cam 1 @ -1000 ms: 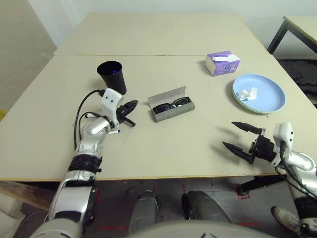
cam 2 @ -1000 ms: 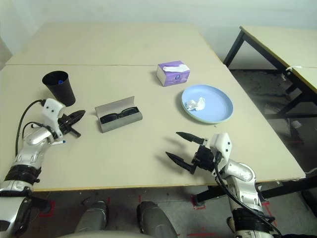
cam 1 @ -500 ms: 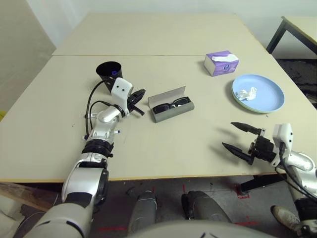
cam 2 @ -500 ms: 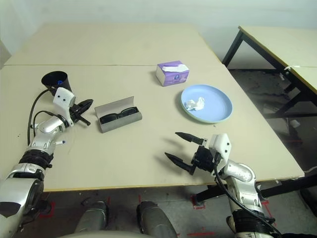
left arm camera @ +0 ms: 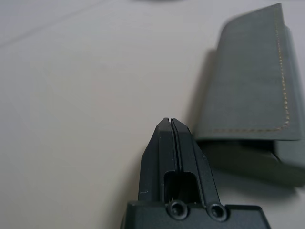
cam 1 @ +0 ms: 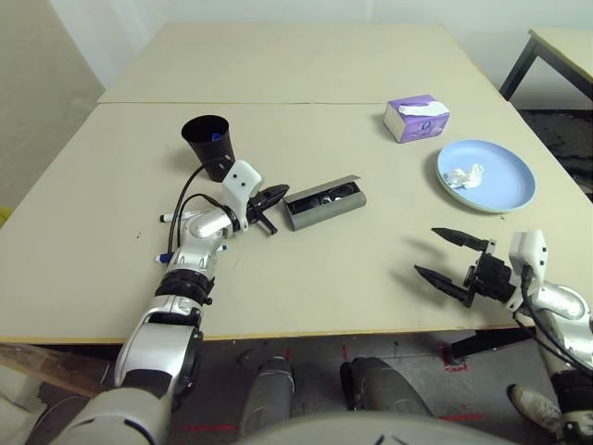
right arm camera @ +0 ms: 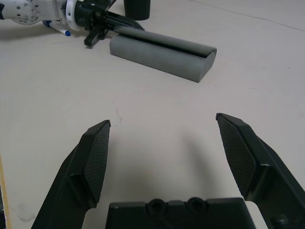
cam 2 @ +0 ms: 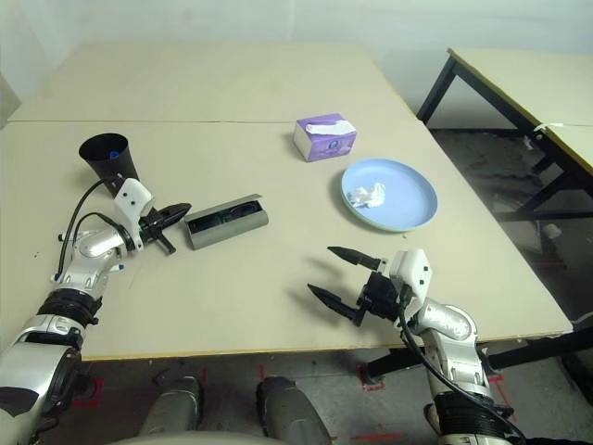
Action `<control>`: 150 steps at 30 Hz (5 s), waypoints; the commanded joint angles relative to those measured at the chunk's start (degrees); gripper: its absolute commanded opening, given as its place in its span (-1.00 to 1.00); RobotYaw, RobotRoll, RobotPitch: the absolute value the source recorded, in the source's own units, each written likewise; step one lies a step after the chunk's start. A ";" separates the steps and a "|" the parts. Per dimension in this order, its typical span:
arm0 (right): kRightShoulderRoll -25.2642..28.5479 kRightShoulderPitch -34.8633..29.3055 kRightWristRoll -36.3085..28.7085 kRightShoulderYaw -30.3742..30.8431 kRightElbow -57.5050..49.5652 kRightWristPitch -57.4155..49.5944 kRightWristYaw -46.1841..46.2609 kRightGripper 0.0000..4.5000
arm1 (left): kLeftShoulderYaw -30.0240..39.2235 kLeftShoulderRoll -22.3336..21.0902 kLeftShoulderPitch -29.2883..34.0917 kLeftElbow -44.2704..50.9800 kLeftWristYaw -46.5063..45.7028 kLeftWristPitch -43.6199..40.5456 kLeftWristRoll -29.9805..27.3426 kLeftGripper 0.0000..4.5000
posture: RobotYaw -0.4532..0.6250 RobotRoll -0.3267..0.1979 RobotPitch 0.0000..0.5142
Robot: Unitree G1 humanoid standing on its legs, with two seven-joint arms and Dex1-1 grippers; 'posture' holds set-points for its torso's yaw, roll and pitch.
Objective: Organize and tidy the items on the table.
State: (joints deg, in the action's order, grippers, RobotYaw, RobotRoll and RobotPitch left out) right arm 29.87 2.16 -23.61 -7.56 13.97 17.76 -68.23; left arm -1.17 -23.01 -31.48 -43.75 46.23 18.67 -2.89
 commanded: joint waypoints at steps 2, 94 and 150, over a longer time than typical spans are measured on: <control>-0.03 0.26 0.53 1.00 1.02 -0.05 -0.15 1.00 | -1.66 -0.95 2.54 2.90 2.59 -0.81 0.40 -0.99 | -0.34 0.25 -0.52; -0.14 1.31 0.53 2.64 0.99 0.05 0.75 1.00 | 3.55 -7.15 11.21 26.19 11.91 -16.66 -13.74 -0.99 | -0.34 0.25 -0.55; -2.81 3.04 1.73 10.08 -1.13 3.46 -5.53 1.00 | -15.90 -52.63 1.08 27.68 46.27 -27.22 -3.86 0.99 | -0.33 0.25 -0.60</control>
State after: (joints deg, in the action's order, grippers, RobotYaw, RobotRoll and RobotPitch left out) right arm 27.28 5.62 -22.54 1.58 13.62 20.91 -73.95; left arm -15.06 -75.37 -30.35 -17.25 92.00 -8.04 -6.86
